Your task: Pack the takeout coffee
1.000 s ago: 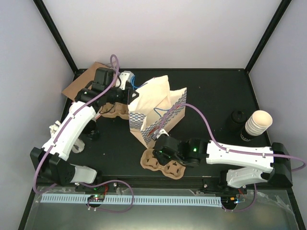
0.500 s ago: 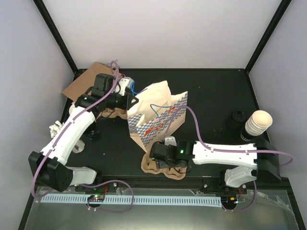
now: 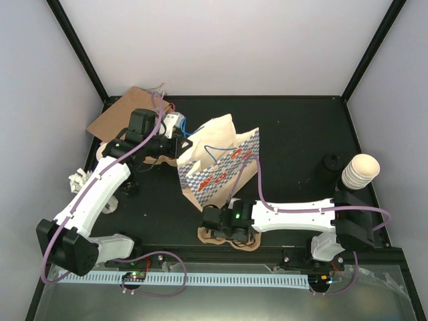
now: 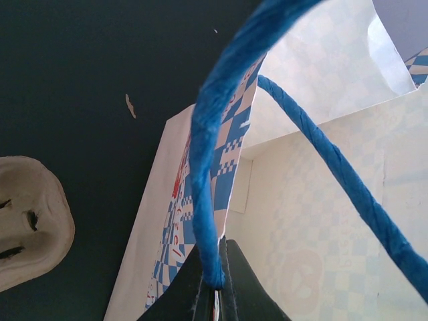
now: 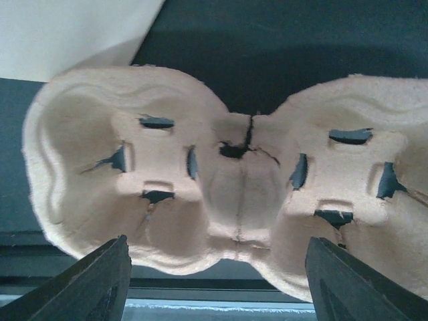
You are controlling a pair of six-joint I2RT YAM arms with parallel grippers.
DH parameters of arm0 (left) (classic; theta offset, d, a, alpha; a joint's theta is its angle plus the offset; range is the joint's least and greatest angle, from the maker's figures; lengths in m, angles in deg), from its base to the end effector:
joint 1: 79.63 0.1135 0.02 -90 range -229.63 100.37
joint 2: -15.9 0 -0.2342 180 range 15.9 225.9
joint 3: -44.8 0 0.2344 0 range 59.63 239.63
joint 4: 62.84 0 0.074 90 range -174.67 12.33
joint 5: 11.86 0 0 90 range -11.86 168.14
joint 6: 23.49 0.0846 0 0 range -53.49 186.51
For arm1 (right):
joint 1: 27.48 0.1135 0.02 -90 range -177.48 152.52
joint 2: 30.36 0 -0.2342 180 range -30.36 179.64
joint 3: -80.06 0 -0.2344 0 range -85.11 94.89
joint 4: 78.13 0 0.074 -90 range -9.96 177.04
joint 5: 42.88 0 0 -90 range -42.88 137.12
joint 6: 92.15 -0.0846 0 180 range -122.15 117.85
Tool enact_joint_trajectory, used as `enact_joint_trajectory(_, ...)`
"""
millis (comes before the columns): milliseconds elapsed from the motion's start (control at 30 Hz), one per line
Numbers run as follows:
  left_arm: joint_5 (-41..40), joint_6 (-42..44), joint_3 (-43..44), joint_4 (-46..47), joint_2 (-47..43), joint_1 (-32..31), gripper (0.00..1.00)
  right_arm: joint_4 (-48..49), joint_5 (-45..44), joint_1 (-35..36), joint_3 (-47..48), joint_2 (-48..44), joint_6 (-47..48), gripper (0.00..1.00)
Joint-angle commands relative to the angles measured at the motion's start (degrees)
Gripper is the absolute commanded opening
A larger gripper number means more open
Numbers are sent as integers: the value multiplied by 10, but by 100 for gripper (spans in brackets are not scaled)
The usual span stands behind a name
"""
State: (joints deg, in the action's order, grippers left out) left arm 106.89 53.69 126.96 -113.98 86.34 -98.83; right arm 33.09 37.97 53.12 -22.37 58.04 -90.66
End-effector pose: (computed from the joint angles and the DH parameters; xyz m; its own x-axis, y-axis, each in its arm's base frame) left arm 0.2563 -0.1323 0.2877 -0.7266 0.0470 -0.6855 0.4902 0.7345 -0.4692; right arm 0.0577 0.2662 0.1486 -0.9732 0.1642 -0.1610 0.1354 0.9750 0.1762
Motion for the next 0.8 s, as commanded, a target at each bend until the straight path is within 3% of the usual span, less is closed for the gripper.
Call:
enact_joint_trajectory(0, 20, -9, 6, 24, -9, 0, 1, 21, 3, 3, -25, 4, -45, 73)
enact_joint_trajectory(600, 21, -5, 1, 26, -17, 0, 1, 96, 10, -37, -79, 48, 19, 62)
enact_joint_trajectory(767, 21, 0, 0, 25, -15, 0, 2, 99, 4, -42, -83, 42, 34, 54)
